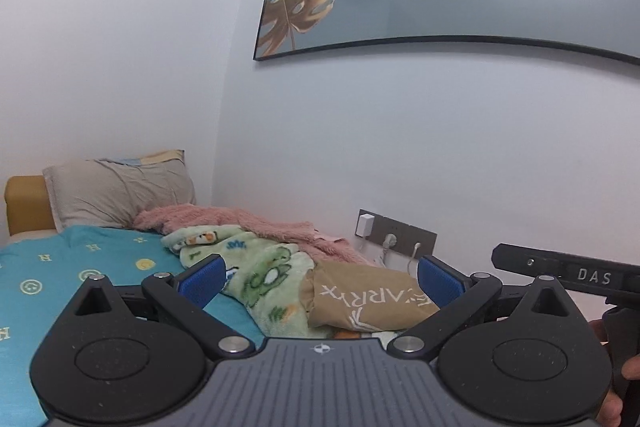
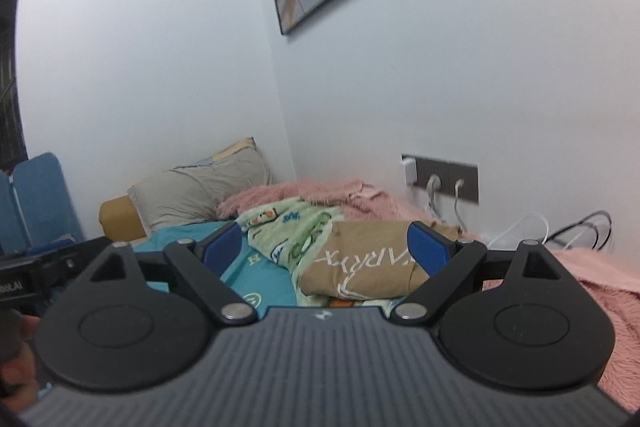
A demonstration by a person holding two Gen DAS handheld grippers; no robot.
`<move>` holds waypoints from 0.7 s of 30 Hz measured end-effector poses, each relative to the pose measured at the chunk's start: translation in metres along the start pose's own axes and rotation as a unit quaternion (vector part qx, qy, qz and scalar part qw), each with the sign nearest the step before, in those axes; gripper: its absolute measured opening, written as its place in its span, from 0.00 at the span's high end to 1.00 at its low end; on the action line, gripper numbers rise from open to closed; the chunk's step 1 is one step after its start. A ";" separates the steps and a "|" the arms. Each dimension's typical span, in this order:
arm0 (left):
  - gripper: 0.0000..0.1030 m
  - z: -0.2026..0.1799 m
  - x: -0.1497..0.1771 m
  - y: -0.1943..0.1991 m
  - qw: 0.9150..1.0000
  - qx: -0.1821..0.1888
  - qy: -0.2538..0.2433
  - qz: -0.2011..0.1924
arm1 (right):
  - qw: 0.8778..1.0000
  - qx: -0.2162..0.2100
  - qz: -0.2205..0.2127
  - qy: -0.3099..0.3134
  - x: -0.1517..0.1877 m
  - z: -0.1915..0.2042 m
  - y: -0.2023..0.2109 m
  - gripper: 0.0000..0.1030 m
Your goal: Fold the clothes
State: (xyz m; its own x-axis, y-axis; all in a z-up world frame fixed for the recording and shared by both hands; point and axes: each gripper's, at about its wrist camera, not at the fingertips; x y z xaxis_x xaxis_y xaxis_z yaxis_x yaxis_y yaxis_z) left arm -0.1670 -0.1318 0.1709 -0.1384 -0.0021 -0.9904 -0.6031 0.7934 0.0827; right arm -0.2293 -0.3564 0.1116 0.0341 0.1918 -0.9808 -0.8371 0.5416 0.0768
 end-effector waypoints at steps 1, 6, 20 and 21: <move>0.00 -0.001 0.002 0.006 1.000 -0.003 0.001 -0.003 | 1.000 0.000 -0.004 0.006 0.003 0.005 0.004 0.11; 0.00 -0.008 0.015 0.028 0.999 -0.024 -0.023 -0.014 | 1.000 0.010 -0.010 0.021 0.017 0.017 0.023 0.12; 0.00 -0.014 0.024 0.041 0.999 -0.033 -0.029 -0.008 | 0.999 0.017 -0.003 0.048 0.035 0.034 0.038 0.12; 0.00 -0.014 0.024 0.042 0.999 -0.034 -0.029 -0.008 | 0.999 0.017 -0.002 0.047 0.035 0.034 0.038 0.11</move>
State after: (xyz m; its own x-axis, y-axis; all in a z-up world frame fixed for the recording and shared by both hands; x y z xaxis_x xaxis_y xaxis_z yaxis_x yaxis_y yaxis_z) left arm -0.2068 -0.1073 0.1526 -0.0839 0.0218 -0.9962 -0.6568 0.7507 0.0717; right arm -0.2415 -0.3008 0.0863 -0.0157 0.1119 -0.9936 -0.8181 0.5699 0.0771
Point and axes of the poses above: each gripper's, at about its wrist camera, not at the fingertips, and y roughly against the way its jaws point, z to its left, x to its underside, and after that the axes turned 6 degrees about -z, right-handed
